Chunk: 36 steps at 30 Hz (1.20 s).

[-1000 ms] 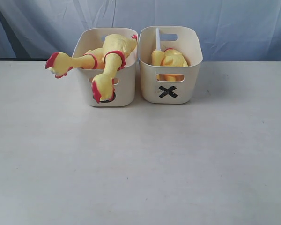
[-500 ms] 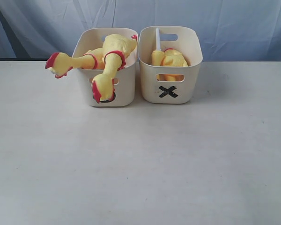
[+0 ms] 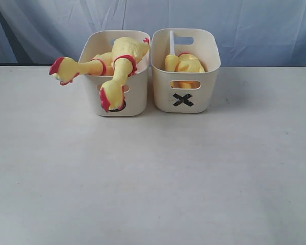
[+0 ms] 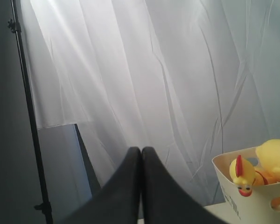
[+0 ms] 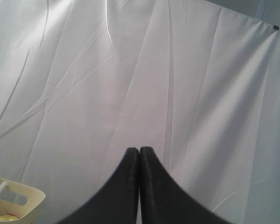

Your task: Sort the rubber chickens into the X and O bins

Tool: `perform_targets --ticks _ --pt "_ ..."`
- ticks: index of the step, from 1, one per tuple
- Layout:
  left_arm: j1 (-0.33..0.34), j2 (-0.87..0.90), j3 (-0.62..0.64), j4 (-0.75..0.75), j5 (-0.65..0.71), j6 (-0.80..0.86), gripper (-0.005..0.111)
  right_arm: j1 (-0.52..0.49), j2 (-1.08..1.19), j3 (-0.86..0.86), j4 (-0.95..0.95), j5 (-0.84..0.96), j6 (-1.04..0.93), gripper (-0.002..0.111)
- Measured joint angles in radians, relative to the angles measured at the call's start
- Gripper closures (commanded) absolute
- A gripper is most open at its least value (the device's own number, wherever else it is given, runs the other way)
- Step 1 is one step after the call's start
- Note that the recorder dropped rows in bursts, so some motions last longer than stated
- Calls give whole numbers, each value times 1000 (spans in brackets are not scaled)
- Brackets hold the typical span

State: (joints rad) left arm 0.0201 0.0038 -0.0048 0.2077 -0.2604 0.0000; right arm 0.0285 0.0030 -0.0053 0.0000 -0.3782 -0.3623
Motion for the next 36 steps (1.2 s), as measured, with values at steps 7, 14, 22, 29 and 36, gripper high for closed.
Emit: perform_targets --ticks 7,14,22,29,36 --pt "0 0 0 8 38 0 107 0 0 0 0 21 0 108" --pt "0 0 0 10 207 0 107 0 0 0 0 139 0 108" --pt "0 0 0 -25 373 0 107 0 0 0 0 241 0 108" --pt "0 0 0 -31 471 0 107 0 0 0 0 449 0 108" --pt "0 0 0 -40 492 0 107 0 0 0 0 588 0 108"
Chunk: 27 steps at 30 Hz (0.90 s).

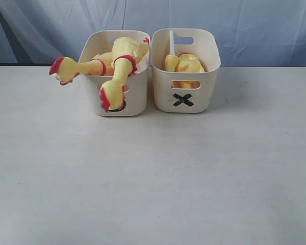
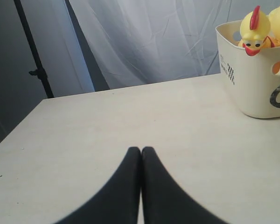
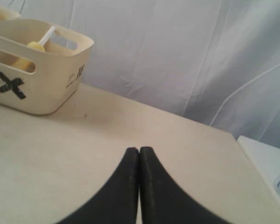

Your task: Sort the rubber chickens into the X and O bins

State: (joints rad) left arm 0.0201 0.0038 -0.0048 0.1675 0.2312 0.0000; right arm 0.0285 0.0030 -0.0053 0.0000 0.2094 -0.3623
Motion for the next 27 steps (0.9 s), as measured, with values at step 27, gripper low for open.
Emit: perform_targets --ticks 27 --pt "0 0 0 6 2 0 107 0 0 3 7 94 0 108"
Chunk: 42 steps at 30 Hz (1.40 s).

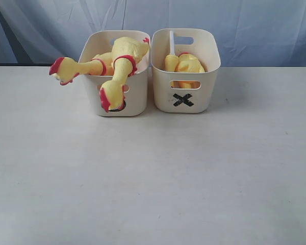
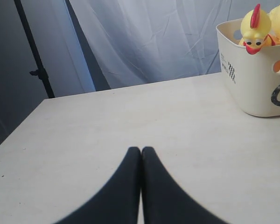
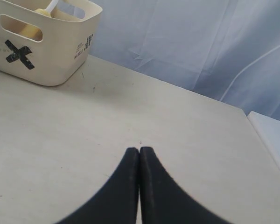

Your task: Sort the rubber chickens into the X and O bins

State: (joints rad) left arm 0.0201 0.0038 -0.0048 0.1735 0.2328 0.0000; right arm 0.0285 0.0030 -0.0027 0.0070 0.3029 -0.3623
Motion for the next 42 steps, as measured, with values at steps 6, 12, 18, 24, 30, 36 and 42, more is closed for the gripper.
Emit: perform_targets --ticks 6,12,18,24,30,36,42 --pt "0 0 0 -2 0 0 107 0 0 0 0 0 0 108" --pt "0 0 0 -45 0 -64 107 0 0 0 19 0 153 108" --pt "0 0 0 -46 0 -67 107 0 0 0 27 2 238 108" --pt "0 0 0 -46 0 -67 107 0 0 0 27 8 243 108" --pt "0 0 0 -35 0 -67 107 0 0 0 27 8 243 108" --pt "0 0 0 -2 0 -67 107 0 0 0 27 8 243 108" --pt "0 0 0 4 0 -67 107 2 0 0 27 8 243 108"
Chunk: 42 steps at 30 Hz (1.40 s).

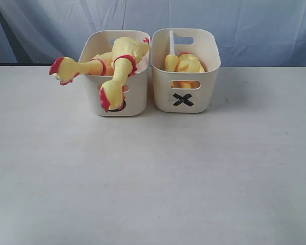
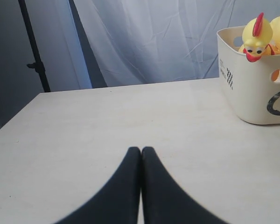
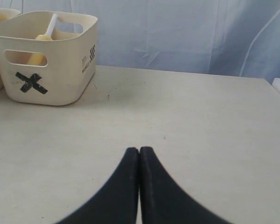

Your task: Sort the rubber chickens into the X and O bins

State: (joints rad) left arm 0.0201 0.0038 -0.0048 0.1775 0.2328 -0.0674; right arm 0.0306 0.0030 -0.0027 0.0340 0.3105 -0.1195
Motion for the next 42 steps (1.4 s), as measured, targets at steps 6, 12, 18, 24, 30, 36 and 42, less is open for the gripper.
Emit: perform_targets --ticks 6,12,18,24,30,36,42 --pt "0 0 0 0 0 0 107 36 0 0 0 0 0 108" --pt "0 0 0 0 0 0 107 37 0 0 0 0 0 108" --pt "0 0 0 0 0 0 107 37 0 0 0 0 0 108" --pt "0 0 0 0 0 0 107 37 0 0 0 0 0 108" --pt "0 0 0 0 0 0 107 37 0 0 0 0 0 108" --pt "0 0 0 0 0 0 107 37 0 0 0 0 0 108" --pt "0 0 0 0 0 0 107 37 0 0 0 0 0 108"
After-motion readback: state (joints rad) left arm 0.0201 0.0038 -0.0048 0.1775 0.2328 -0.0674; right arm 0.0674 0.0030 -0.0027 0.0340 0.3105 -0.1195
